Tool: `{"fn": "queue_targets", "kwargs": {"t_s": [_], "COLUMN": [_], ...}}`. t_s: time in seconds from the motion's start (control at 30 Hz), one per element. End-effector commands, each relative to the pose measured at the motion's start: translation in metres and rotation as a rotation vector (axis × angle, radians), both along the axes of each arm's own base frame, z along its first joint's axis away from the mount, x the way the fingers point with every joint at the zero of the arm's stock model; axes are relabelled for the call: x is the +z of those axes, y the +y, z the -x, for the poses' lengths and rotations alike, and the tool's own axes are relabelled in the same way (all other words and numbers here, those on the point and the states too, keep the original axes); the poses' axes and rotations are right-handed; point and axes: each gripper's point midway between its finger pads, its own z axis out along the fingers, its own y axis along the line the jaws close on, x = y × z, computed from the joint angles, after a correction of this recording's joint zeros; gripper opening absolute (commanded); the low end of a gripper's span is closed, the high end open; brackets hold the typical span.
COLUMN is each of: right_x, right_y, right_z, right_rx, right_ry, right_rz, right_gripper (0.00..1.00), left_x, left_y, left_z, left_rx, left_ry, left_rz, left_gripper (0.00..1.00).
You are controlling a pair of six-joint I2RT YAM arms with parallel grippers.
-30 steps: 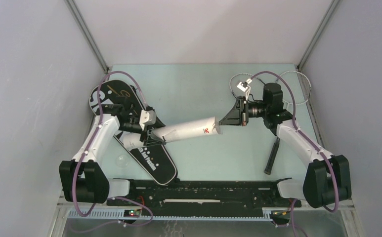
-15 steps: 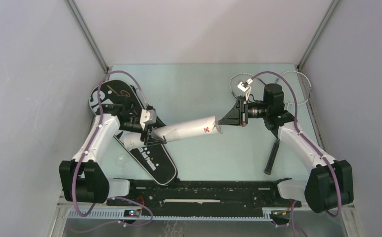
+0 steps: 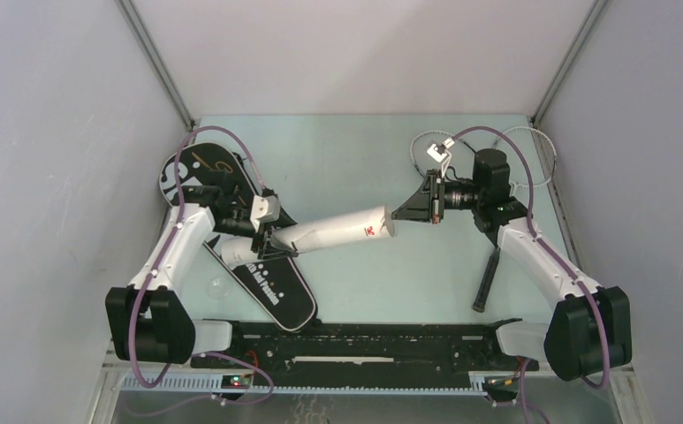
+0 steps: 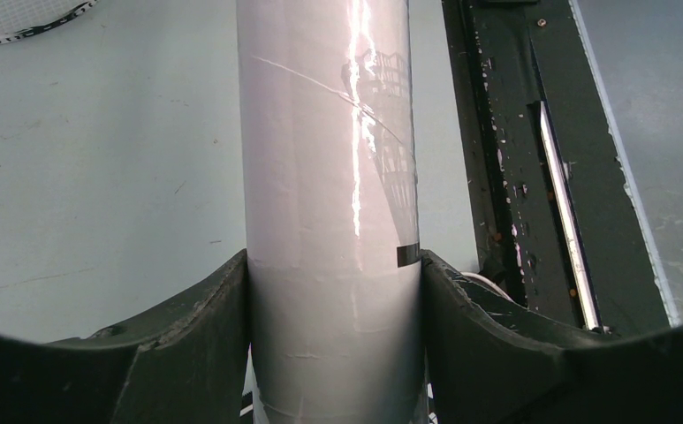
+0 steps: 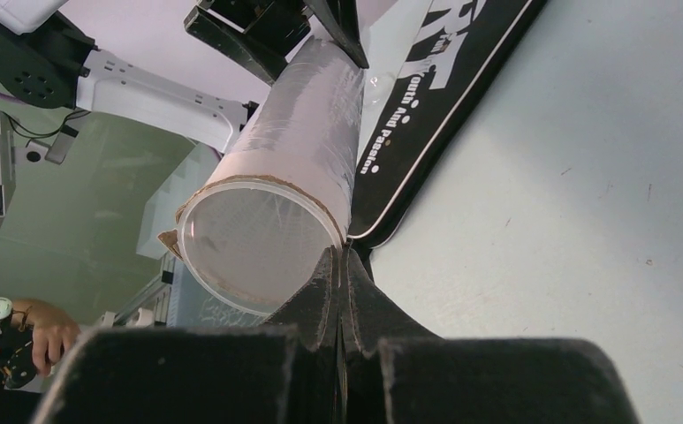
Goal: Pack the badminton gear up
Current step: Close the lid on the shuttle tube.
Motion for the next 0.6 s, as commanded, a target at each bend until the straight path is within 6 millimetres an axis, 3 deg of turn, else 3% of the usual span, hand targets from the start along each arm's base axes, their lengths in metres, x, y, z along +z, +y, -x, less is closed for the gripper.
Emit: {"fn": "queue_targets", "kwargs": {"t_s": [0.0, 0.57], "right_x": [0.0146, 0.0118], "right_y": [0.0034, 0.0121], "right_z": [0.0007, -0.0002], "right_rx": [-0.010, -0.037], "right_ry": [-0.070, -0.092], "right_rz": [-0.014, -0.001], "right_gripper": [0.00, 0.03], "left_x": [0.0226, 0.0246], "left_y": [-0.0094, -0.0132], "left_z": [-0.0016, -0.0005], "left_rx": [-0.023, -0.037], "left_ry": [-0.039, -0.033], "left_rz": [0.069, 0.074], "left_gripper": [0.38, 0.38]}}
